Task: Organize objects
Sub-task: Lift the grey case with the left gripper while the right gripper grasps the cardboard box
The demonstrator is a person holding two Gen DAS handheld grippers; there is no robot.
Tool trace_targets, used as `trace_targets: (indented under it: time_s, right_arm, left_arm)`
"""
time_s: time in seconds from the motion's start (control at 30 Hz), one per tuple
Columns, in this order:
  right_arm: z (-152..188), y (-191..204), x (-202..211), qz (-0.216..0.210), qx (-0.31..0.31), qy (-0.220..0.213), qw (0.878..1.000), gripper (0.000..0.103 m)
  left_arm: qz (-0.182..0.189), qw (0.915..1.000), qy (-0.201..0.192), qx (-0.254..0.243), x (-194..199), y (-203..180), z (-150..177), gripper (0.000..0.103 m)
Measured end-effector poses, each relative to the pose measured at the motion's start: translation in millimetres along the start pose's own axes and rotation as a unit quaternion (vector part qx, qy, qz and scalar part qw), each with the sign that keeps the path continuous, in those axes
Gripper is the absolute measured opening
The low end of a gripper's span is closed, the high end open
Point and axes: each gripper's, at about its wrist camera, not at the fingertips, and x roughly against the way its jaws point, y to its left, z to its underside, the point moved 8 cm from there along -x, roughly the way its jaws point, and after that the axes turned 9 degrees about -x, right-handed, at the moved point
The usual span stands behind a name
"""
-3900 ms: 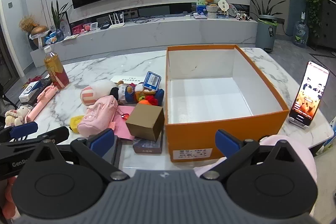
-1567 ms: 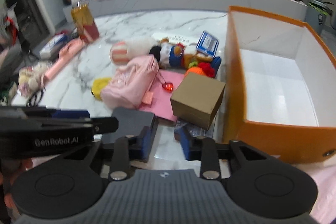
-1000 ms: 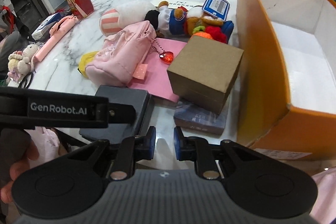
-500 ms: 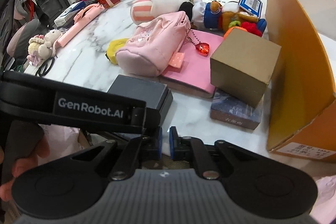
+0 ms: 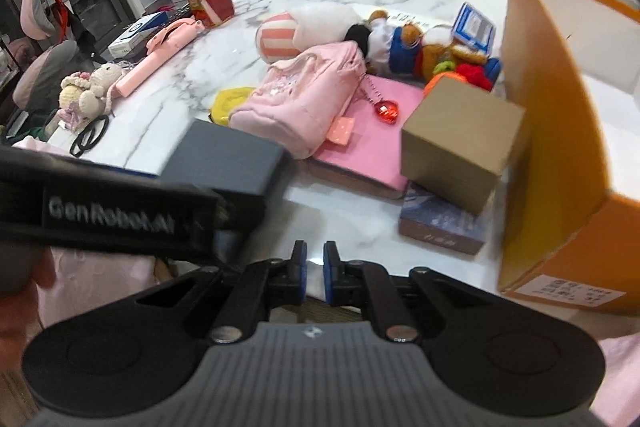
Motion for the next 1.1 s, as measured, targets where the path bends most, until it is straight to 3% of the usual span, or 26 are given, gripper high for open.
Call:
trace_targets:
  time_s: [0.1, 0.17, 0.27, 0.4, 0.6, 0.83, 1.0, 1.1]
  right_arm:
    - [-9, -2, 13, 0.004, 0.002, -0.019, 1.000, 0.010]
    - [-17, -2, 23, 0.009, 0.020, -0.034, 0.999, 0.025]
    - [-33, 1, 35, 0.023, 0.080, -0.051, 0.995, 0.037]
    - [-52, 5, 38, 0.059, 0.173, -0.055, 0.982, 0.059]
    - [-55, -5, 5, 0.146, 0.287, -0.017, 0.947, 0.061]
    - [-51, -18, -25, 0.211, 0.348, 0.004, 0.914, 0.076]
    - [-57, -17, -30, 0.219, 0.348, 0.005, 0.911, 0.074]
    - [-61, -13, -27, 0.215, 0.352, -0.003, 0.911, 0.059]
  left_arm:
    - [0.001, 0.9998, -0.018, 0.012, 8, 9, -9, 0.089]
    - [0.003, 0.9994, -0.030, 0.016, 16, 14, -16, 0.089]
    - [0.011, 0.9988, -0.044, 0.019, 22, 16, -27, 0.089]
    - [0.020, 0.9976, -0.062, 0.023, 25, 14, -39, 0.089]
    - [0.041, 0.9965, -0.069, 0.023, 17, 9, -49, 0.089]
    - [0.059, 0.9957, -0.066, 0.029, 8, 12, -50, 0.089]
    - [0.067, 0.9952, -0.061, 0.037, 4, 15, -49, 0.089]
    - [0.070, 0.9949, -0.063, 0.036, 5, 15, -49, 0.089]
